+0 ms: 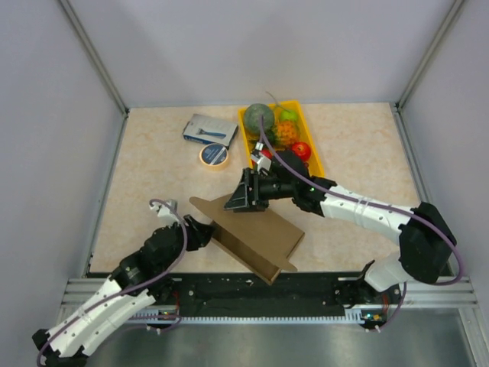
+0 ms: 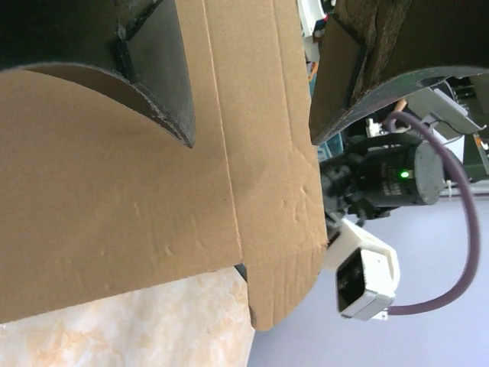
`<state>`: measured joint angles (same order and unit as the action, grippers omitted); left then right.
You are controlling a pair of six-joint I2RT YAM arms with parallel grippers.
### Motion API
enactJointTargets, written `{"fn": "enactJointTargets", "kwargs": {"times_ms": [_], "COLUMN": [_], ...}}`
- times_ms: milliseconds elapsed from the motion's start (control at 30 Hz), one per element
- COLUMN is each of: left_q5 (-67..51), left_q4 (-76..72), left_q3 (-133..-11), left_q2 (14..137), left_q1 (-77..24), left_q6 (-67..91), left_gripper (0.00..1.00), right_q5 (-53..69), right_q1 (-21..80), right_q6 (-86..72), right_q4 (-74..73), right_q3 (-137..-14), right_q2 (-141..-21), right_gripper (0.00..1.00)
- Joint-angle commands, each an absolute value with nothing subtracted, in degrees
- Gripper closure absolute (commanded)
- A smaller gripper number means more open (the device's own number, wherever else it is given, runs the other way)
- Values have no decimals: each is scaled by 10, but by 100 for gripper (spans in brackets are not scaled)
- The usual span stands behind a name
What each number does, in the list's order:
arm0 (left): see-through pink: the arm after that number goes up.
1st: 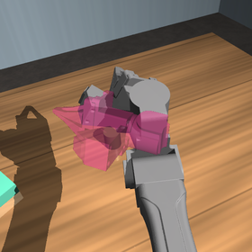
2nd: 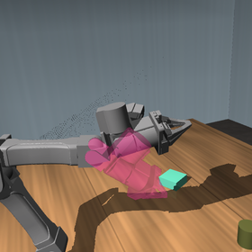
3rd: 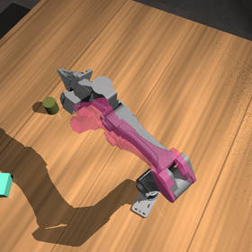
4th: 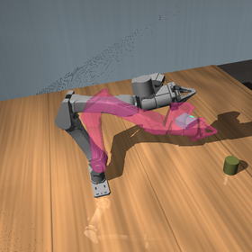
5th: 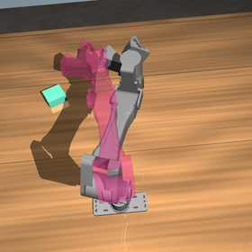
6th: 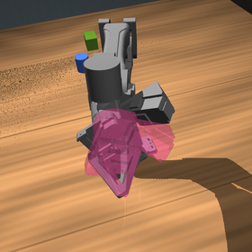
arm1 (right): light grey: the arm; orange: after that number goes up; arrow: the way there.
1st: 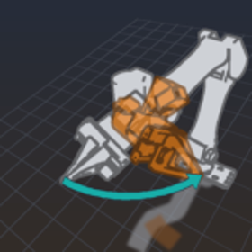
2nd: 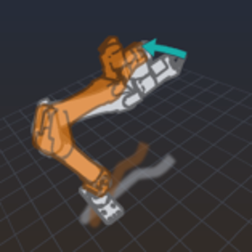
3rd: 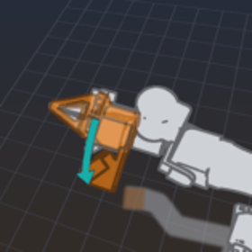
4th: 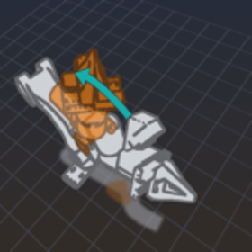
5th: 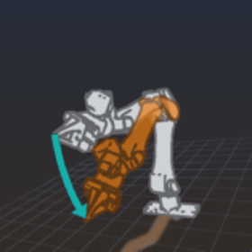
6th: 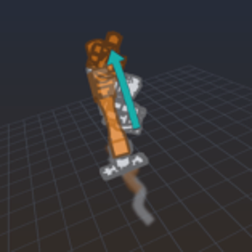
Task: Fold the paper box
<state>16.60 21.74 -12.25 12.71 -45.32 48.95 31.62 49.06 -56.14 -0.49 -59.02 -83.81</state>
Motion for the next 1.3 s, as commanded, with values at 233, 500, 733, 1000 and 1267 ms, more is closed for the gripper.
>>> {"fn": "enactJointTargets", "kwargs": {"times_ms": [233, 500, 733, 1000, 1267], "left_q5": [-44, -52, -38, -168, -249], "left_q4": [526, 533, 478, 334, 281], "left_q3": [-342, -633, -730, -525, -461], "left_q2": [-31, 277, 549, 590, 635], "left_q1": [-455, -455, -439, -268, -244], "left_q6": [549, 386, 280, 222, 200], "left_gripper": [48, 51, 42, 42, 37], "right_q5": [314, 280, 231, 214, 89], "right_q1": [497, 536, 541, 547, 526], "right_q6": [-555, -516, -478, -427, -486], "right_q4": [65, 49, 11, -78, -337], "right_q3": [-565, -512, -489, -466, -449], "right_q2": [-812, -809, -790, -746, -509], "right_gripper": [40, 40, 39, 38, 7]}}
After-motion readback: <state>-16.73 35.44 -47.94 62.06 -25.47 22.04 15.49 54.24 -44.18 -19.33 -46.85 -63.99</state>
